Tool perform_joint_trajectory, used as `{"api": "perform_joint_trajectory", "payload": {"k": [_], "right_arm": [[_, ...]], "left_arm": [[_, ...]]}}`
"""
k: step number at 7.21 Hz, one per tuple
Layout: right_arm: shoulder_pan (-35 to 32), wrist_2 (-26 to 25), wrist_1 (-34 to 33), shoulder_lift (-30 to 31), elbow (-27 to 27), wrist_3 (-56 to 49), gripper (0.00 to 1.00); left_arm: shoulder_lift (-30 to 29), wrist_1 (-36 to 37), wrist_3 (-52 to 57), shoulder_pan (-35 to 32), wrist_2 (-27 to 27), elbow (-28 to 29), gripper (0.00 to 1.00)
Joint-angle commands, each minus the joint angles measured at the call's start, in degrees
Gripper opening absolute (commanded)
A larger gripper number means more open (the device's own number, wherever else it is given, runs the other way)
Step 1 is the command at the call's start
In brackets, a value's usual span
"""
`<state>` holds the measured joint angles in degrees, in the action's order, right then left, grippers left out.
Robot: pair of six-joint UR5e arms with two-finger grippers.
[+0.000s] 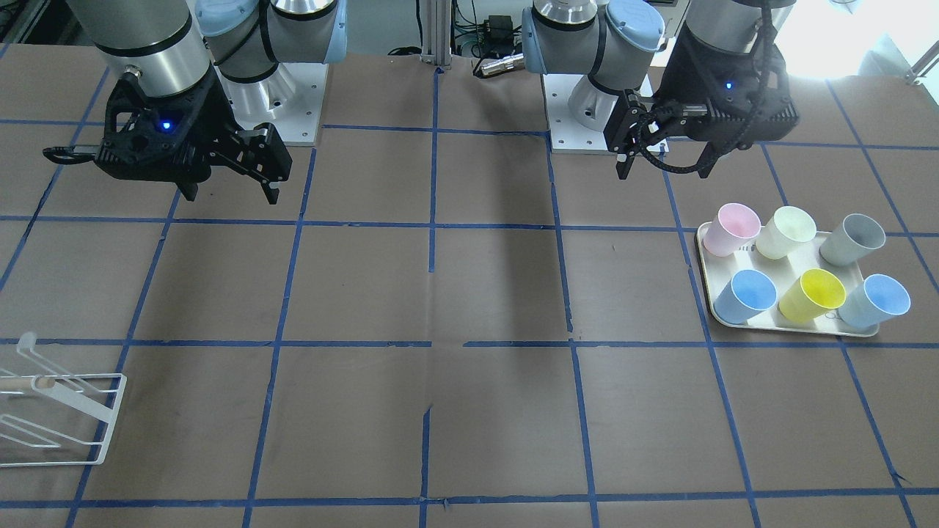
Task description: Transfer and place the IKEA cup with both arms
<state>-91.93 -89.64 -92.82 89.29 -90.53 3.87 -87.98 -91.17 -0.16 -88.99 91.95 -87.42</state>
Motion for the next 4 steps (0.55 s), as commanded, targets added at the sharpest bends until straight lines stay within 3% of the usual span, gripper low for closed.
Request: {"api": "perform_joint_trajectory", "payload": {"k": [1,4], "right_arm": [[0.0,0.0,0.0,0.0,0.0,0.0,1.0],[0.0,0.0,0.0,0.0,0.0,0.0,1.0]], "left_arm": [[-0.18,0.38,-0.02,0.14,-0.01,-0.03,1.0],[-0.26,0.55,-0.02,0.14,-0.02,-0.04,1.0]]}}
